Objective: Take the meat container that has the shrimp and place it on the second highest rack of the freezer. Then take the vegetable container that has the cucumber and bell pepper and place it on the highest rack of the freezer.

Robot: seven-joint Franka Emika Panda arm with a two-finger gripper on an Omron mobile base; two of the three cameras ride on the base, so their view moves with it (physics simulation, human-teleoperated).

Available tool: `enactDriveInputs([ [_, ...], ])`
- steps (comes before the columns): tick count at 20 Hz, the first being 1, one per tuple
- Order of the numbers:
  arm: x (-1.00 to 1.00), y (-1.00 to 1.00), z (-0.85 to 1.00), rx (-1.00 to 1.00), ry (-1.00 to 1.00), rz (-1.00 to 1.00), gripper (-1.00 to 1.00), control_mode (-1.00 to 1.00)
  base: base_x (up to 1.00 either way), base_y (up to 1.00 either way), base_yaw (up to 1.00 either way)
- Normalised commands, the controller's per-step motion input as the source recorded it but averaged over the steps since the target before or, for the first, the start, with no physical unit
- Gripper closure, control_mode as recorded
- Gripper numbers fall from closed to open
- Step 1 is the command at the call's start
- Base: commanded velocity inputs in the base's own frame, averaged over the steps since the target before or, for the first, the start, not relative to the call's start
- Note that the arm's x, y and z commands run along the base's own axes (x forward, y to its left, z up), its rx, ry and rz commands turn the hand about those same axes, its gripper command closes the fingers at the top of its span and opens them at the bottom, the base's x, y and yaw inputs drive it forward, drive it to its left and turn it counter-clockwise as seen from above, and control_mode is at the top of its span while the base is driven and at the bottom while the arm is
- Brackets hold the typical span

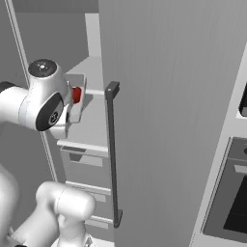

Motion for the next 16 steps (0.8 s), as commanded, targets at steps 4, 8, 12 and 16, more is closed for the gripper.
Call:
enactDriveInputs([
  [4,0.55,0.15,0.30,0.00,0.00,-0.02,1.00,-1.00,0.00,0.00,0.00],
  [8,0.70,0.19,0.13,0.00,0.00,-0.01,1.00,-1.00,0.00,0.00,0.00],
  [12,0.82,0.13,0.00,0.00,0.00,0.00,1.00,-1.00,0.00,0.00,0.00],
  [16,0.87,0.01,0.00,-0.01,0.00,-0.03,1.00,-1.00,0.00,0.00,0.00],
])
